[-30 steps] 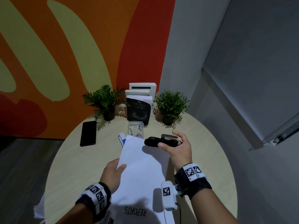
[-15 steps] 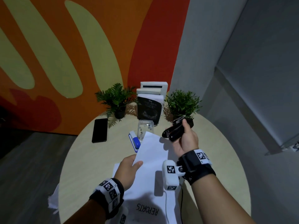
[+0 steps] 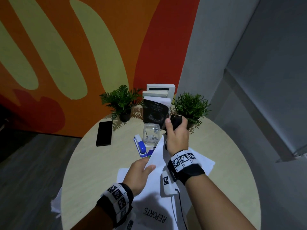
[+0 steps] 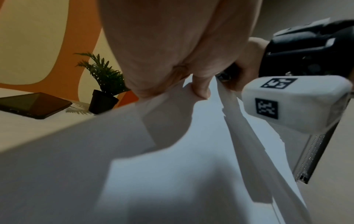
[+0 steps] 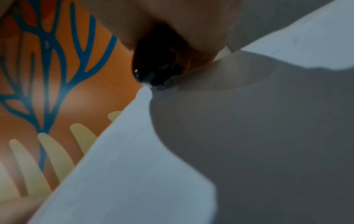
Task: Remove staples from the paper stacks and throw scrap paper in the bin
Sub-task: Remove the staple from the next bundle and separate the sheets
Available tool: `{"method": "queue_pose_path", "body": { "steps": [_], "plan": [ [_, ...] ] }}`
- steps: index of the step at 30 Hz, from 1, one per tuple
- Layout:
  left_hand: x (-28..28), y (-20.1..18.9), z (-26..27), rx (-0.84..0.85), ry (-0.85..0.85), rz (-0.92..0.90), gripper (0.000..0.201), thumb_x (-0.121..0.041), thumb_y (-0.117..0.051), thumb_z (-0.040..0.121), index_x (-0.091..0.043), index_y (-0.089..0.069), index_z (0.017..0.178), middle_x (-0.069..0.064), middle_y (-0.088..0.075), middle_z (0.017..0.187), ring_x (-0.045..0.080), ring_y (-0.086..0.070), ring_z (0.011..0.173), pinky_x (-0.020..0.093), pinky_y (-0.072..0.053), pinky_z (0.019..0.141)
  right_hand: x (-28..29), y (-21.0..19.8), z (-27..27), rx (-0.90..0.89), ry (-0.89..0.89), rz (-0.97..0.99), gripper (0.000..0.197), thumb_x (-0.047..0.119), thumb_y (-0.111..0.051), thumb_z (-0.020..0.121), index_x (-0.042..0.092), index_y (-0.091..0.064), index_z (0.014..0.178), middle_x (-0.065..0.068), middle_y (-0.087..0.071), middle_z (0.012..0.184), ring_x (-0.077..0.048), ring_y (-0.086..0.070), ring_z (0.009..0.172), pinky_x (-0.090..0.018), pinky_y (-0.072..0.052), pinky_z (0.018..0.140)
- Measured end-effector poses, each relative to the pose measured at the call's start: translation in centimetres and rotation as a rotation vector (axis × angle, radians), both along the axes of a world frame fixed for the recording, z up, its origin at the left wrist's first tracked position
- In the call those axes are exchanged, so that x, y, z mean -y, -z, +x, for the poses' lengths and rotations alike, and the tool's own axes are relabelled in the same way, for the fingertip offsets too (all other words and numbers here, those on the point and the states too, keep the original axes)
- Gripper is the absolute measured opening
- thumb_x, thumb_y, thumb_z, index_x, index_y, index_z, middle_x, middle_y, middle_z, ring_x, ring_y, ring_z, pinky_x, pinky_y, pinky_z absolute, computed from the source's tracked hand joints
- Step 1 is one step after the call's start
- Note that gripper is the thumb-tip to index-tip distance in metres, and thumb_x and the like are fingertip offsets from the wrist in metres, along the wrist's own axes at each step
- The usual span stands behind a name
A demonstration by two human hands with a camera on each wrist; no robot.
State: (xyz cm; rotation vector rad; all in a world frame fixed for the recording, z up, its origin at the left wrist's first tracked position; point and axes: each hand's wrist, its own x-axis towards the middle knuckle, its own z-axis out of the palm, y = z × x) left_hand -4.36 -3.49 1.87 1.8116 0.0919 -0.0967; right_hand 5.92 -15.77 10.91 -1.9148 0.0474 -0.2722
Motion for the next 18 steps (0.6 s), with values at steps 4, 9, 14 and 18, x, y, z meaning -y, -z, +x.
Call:
{"method": "queue_pose_path", "body": {
  "steps": [4,9,14,18],
  "plan": [
    [0.2,0.1,0.3,0.02,0.05,0.042,0.024,-0.025,-0.052,0.1,-0.026,-0.07,0.116,-0.013,-0.074,0.116,0.01,-0.068,0.111,0.047,-0.051,0.102,-0.5,-0.3,-0.1,-0.002,0.073,-0.079,0.042,0.051,-0.052,0.093,0.017,-0.051,0.116,0.008,-0.053,0.081,0.003,-0.047,0.067,-0.007,-0.032,0.051],
    [0.3,0.1,0.4,0.015,0.039,0.044,0.024,-0.015,-0.052,0.103,-0.025,-0.072,0.11,-0.012,-0.076,0.11,0.009,-0.071,0.104,0.041,-0.055,0.096,-0.2,-0.6,0.4,0.0,0.043,-0.094,0.046,0.05,-0.054,0.093,0.015,-0.048,0.122,0.005,-0.056,0.086,-0.013,-0.054,0.074,-0.017,-0.039,0.059],
    [-1.6,1.3,0.4,-0.015,-0.081,0.144,0.023,-0.015,-0.053,0.102,-0.026,-0.073,0.106,-0.016,-0.077,0.101,0.007,-0.072,0.096,0.036,-0.057,0.089,1.5,0.6,0.8,0.003,0.072,-0.065,0.037,0.036,-0.056,0.094,0.025,-0.039,0.125,-0.001,-0.059,0.101,-0.019,-0.059,0.085,-0.027,-0.046,0.066],
    [-3.9,3.0,0.0,-0.065,-0.18,0.242,0.02,-0.018,-0.054,0.101,-0.022,-0.073,0.107,-0.012,-0.076,0.102,0.012,-0.071,0.096,0.038,-0.057,0.09,4.1,2.8,1.1,-0.064,0.199,-0.029,0.039,0.022,-0.054,0.096,0.02,-0.037,0.132,-0.001,-0.051,0.108,-0.018,-0.052,0.091,-0.026,-0.041,0.077]
  ]
}}
